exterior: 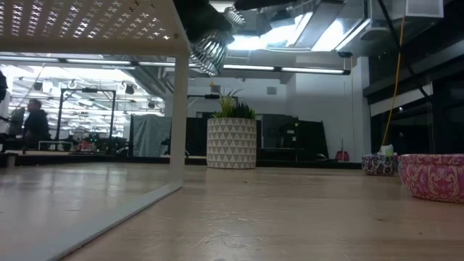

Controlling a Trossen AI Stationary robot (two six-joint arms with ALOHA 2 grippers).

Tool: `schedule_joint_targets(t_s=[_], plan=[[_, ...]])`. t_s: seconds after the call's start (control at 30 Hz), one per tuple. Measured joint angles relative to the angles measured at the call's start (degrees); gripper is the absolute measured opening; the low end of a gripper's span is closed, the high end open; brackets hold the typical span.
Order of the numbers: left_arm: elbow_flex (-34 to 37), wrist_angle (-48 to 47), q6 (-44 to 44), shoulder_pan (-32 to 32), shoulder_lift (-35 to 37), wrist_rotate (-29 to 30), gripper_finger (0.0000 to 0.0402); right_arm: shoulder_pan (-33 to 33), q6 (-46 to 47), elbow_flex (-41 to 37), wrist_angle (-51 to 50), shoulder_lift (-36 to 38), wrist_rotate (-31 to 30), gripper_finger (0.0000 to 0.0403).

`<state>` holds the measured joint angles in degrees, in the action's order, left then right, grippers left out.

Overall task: Pick & Place candle stick holders
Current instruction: Put the top transparent candle holder on the shelf

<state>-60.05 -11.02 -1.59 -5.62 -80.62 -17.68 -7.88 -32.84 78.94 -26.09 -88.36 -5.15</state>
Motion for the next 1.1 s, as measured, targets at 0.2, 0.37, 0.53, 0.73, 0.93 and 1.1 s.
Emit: schedule_joint_targets(t_s=[0.2, 0.37, 0.53, 0.73, 0.93, 1.1], plan=[[0.0, 0.2, 3.9, 2.1, 0.9, -1.6, 0.0115, 0.0, 5.0, 0.0, -0.7, 0.3, -0.2, 0.0168], [0.0, 0.9, 7.0, 4.7, 2.5, -8.5, 0.0115, 0.0, 5.4, 0.0, -0.5, 0.7, -0.2, 0.0192], [0.6, 4.4, 12.9, 8.0, 3.3, -17.7, 0.0115, 0.4, 5.6, 0.0, -0.8, 0.7, -0.1, 0.0193], [0.6, 5.8, 14.8, 8.9, 3.3, -21.4, 0.0115, 1.7, 8.6, 0.0, -0.5, 0.7, 2.8, 0.0190], [0.7, 8.5, 14.2, 9.4, 3.3, -28.5, 0.0115, 2.8, 11.5, 0.0, -1.9, 0.7, 5.7, 0.0189], [0.7, 8.7, 14.0, 12.3, 3.3, -28.5, 0.0115, 3.4, 13.4, 0.0, -3.8, 0.7, 7.3, 0.0187]])
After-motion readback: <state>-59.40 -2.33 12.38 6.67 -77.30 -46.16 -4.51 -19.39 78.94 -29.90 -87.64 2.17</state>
